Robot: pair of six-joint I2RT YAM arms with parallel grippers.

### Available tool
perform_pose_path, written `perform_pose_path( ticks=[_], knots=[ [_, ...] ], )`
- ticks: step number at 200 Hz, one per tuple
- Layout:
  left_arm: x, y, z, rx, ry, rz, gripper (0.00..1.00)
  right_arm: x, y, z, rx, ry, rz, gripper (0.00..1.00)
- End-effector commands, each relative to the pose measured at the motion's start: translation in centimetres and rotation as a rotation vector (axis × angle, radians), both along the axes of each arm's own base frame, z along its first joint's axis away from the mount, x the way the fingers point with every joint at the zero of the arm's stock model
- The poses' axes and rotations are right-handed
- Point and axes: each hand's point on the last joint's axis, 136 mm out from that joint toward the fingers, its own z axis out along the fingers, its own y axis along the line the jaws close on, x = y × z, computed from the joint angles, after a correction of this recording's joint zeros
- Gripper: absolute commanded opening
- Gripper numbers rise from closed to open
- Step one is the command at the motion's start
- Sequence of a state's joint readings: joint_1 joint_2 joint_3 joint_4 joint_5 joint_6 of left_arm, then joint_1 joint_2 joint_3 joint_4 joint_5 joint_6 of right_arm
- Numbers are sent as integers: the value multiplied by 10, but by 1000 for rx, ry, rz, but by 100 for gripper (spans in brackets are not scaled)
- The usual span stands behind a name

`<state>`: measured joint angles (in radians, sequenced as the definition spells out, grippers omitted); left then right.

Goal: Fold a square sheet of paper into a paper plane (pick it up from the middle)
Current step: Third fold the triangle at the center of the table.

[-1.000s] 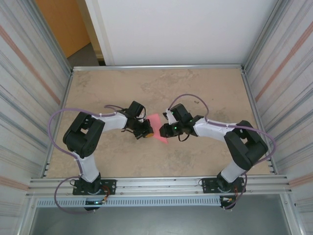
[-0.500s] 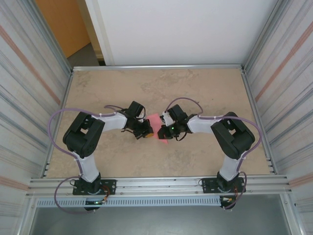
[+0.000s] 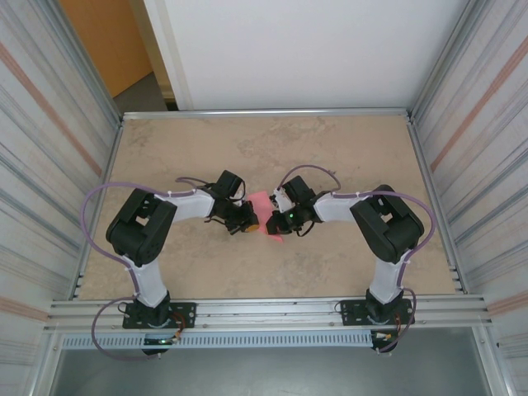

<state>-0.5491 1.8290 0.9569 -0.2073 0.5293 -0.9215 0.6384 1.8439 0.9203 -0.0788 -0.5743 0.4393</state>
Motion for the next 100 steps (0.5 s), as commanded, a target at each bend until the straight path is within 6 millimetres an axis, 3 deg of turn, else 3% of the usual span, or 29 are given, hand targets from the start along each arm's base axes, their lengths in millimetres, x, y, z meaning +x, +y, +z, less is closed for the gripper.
perform_pose_path(
  ticks=[1,67,84,100],
  knots=[
    [-25,46,-55,236,117,43,0,-20,-21,-15,-51,49,38,6],
    [-25,51,-59,244,130,53,0,-54,-59,-11,-80,88,40,6],
    [-24,49,-57,233,125,52,0,-55,-68,-9,-93,80,11,6],
    [-22,45,-55,213,118,48,0,-47,-65,9,-63,27,-5,6]
  ],
)
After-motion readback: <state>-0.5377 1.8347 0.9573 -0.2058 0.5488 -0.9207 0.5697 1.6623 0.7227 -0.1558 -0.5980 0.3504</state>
